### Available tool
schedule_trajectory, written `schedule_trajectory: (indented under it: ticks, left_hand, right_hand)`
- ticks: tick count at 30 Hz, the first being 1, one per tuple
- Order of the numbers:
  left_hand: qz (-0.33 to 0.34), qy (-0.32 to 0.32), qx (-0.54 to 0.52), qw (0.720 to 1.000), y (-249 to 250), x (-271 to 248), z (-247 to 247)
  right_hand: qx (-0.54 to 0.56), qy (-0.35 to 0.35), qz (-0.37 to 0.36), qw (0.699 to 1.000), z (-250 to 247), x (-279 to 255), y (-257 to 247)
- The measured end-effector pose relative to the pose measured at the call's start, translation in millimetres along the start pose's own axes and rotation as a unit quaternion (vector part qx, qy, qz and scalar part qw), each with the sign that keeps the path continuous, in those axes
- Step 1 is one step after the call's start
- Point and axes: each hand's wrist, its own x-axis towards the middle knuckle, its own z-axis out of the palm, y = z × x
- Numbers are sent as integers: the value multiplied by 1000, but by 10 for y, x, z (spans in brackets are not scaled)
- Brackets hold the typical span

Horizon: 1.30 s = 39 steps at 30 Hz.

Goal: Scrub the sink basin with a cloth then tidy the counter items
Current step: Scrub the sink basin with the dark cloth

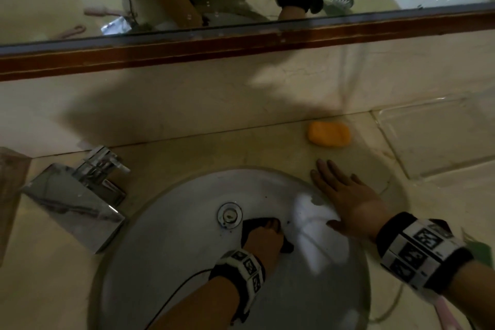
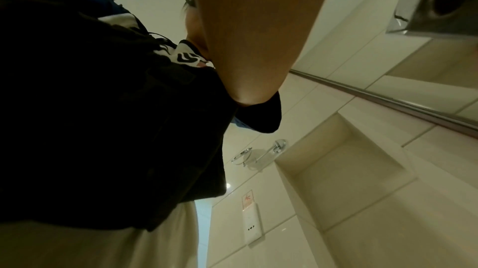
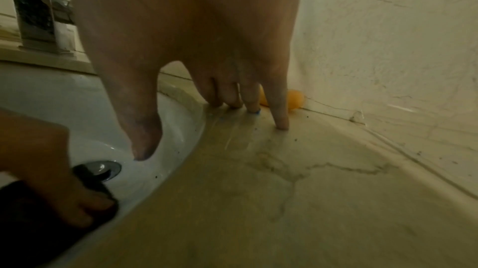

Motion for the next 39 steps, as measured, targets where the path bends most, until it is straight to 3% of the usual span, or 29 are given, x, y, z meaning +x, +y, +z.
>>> schedule_trajectory:
  ticks: [2, 6, 10, 13, 17, 19, 21, 22, 24, 28, 29, 33, 37, 39]
  left_hand:
    - [10, -25, -18, 999, -2, -114, 79]
    - [-22, -20, -246, 969, -186, -314, -37]
    - [-13, 100, -341, 935, -426, -631, -393]
    - [25, 175, -411, 894, -517, -882, -543]
    - [27, 241, -506, 828, -609, -1114, -681]
    - [14, 271, -515, 813, -644, -1185, -702]
    - [5, 289, -527, 799, -671, -1247, -676]
    - [2, 292, -527, 798, -687, -1274, -647]
    - [-7, 291, -491, 821, -748, -1347, -580]
    - [-88, 253, -276, 923, -1120, -1595, -380]
    - [-112, 258, -219, 934, -1223, -1678, -336]
    - [-222, 238, -94, 941, -1445, -1922, -282]
    - [-301, 101, -6, 948, -1453, -1997, -356]
    - [-320, 65, -2, 945, -1431, -1997, -350]
  right_hand:
    - [3, -5, -1, 1000, -25, 3, 9]
    - [11, 6, -11, 1000, -126, -21, -34]
    - [83, 45, -112, 989, -203, -147, -319]
    - [205, 5, -167, 964, -175, -214, -626]
    - [306, -3, -162, 938, -214, -193, -907]
    - [340, 16, -166, 926, -248, -171, -1009]
    - [328, 30, -155, 932, -259, -131, -1109]
    - [308, 33, -145, 940, -258, -102, -1155]
    - [243, 29, -138, 960, -247, -39, -1227]
    - [62, 39, -131, 989, -199, 144, -1204]
    - [-8, 50, -120, 991, -186, 197, -1186]
    - [-159, 62, -127, 977, -54, 422, -1199]
    - [-178, 43, -51, 982, 66, 604, -1273]
    - [-189, 21, -17, 982, 211, 671, -1239]
